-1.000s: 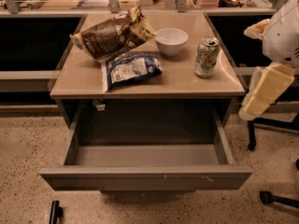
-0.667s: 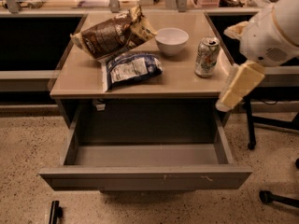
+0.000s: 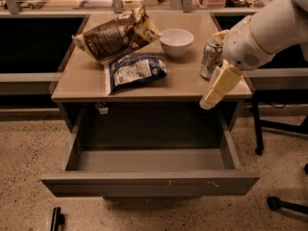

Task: Place blue chip bag into top drawer

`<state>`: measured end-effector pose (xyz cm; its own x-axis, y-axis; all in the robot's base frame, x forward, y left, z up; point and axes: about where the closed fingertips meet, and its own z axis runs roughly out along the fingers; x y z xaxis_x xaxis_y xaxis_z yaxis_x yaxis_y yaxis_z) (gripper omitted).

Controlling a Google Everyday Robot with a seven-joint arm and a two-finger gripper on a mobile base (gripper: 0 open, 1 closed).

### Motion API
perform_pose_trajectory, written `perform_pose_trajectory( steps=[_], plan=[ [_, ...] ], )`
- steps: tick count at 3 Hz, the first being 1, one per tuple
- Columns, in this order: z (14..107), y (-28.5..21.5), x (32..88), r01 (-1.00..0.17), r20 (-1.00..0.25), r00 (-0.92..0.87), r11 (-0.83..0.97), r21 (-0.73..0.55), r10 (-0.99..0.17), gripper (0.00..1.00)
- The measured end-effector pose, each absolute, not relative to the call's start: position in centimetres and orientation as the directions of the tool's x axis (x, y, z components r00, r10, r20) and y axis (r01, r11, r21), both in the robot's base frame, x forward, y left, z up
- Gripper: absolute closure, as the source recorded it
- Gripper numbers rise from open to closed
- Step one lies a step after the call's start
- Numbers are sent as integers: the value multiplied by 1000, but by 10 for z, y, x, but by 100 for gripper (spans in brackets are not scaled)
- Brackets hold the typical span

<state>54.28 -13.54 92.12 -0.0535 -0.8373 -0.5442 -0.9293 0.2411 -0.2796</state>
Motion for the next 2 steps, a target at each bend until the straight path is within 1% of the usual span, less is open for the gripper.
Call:
perform_pose_trajectory(
  steps=[1,2],
  plan=[
    [918,-136,542,-924,-558,-63,259,-280,-827,0],
    [895,-110,559,-937,-610,-36,240,-256,-791,0]
  ],
)
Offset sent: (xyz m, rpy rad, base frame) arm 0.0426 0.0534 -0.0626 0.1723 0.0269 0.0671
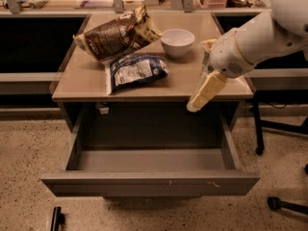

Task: Place blue chip bag into top drawer

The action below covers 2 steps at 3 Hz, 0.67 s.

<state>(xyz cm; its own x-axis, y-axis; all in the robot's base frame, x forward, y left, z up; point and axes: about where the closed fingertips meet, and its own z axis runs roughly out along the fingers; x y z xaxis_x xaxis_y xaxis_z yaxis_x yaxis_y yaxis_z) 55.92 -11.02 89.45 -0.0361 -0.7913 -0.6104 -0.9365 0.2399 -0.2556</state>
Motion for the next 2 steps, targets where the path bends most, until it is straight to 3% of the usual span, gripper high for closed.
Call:
perform_pose_trajectory(
  steps=[2],
  plan=[
    [852,-43,606,-967,-698,14,167,-190,-716,0]
  ],
)
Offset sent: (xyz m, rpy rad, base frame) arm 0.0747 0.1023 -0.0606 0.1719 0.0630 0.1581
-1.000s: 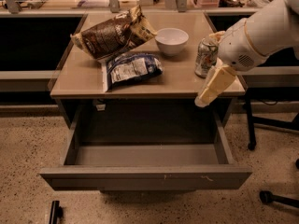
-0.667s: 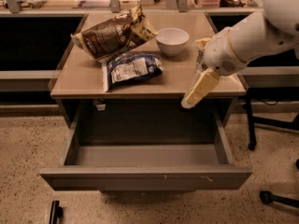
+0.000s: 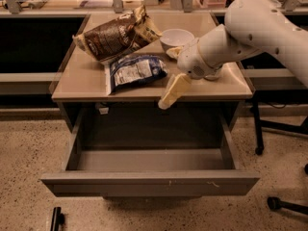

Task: Place blue chip bag into top drawer

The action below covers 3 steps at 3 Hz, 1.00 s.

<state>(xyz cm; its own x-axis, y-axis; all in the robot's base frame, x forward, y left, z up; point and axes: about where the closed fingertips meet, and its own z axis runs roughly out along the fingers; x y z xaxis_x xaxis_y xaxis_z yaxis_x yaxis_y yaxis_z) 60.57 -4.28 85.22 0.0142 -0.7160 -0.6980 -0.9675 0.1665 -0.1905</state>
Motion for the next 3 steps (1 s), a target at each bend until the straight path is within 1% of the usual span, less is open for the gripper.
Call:
perform_pose_trajectory(
  steps=[2,3],
  plan=[
    [843,7,648,-980,-714,73,82,-180,-696,0],
    [847,11,651,-979,-717,82,78,-187,-692,18]
  ],
)
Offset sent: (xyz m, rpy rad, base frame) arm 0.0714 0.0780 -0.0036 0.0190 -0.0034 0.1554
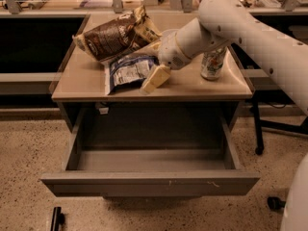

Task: Place blue chip bag into top drawer

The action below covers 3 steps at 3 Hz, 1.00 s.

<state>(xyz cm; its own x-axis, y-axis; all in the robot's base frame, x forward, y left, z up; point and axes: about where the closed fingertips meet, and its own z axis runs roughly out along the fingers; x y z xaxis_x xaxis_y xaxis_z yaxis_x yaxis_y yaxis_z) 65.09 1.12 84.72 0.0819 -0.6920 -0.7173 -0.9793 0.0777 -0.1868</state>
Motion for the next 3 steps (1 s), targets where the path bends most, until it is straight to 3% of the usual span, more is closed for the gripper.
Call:
perform_pose_trajectory(
  steps=[3],
  plan=[
    [847,11,651,-979,-717,82,78,-187,-692,89]
  ],
)
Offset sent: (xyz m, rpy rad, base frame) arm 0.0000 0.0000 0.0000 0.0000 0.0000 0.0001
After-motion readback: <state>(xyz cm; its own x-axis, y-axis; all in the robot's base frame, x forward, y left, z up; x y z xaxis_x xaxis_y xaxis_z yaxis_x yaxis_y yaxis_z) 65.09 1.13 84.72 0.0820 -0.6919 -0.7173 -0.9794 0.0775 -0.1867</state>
